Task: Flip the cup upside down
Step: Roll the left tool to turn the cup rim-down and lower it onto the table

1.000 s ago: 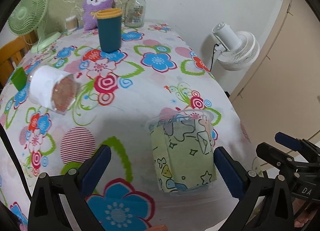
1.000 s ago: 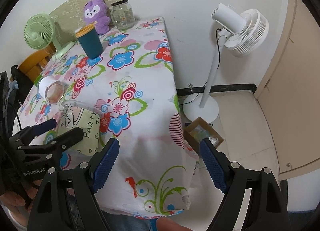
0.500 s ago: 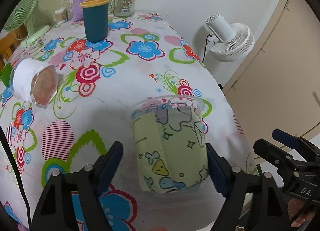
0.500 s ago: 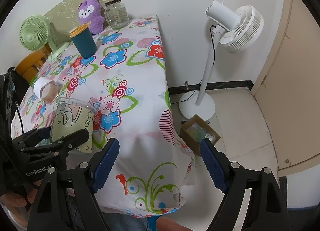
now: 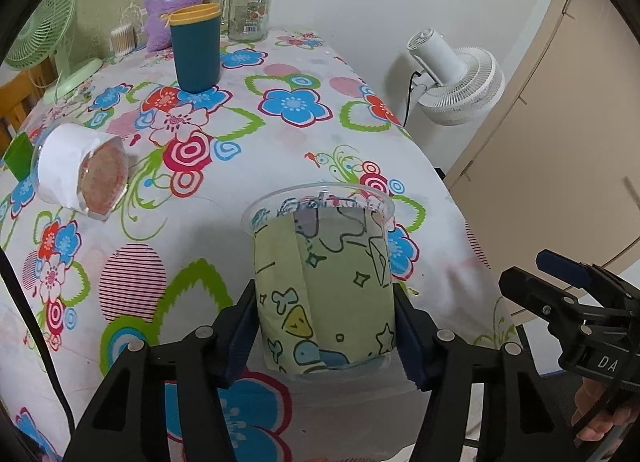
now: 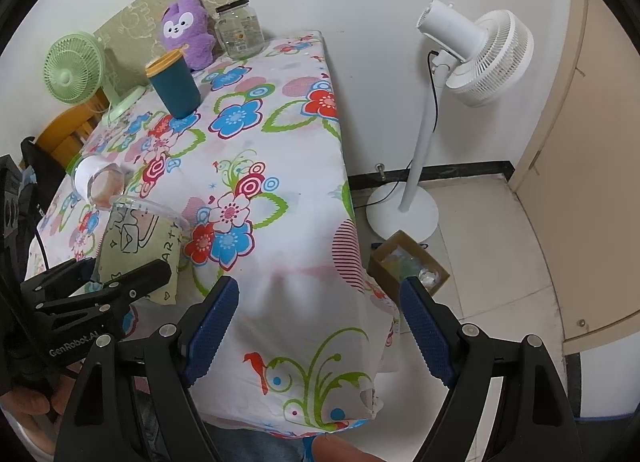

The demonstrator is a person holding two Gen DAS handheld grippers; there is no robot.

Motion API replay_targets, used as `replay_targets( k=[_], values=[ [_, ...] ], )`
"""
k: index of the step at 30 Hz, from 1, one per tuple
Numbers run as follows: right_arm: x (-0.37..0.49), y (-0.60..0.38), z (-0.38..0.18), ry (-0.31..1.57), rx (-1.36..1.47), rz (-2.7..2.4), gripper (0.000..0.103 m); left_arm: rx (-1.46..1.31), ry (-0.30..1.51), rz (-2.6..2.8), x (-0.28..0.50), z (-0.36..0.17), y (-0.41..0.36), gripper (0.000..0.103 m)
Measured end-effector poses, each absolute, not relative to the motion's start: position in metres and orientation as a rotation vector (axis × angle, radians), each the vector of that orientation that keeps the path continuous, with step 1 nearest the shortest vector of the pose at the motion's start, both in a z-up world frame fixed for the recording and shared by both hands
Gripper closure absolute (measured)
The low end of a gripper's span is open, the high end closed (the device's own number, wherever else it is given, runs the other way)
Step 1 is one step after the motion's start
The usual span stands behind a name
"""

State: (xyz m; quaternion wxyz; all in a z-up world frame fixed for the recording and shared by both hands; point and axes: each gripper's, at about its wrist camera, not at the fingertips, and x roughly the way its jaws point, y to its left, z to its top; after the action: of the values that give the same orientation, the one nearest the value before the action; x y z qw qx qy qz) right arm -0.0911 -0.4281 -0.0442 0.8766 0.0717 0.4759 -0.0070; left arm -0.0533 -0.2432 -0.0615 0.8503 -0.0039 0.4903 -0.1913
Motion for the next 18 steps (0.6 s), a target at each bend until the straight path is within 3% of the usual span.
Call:
replay_targets(
  k=[18],
  values=[
    [-0.086,-0.421,-0.044,0.981,0.158,0.026,0.019,0.142,1.236,-0.543,-0.028,-0.034,-0.231,0.040]
  ],
)
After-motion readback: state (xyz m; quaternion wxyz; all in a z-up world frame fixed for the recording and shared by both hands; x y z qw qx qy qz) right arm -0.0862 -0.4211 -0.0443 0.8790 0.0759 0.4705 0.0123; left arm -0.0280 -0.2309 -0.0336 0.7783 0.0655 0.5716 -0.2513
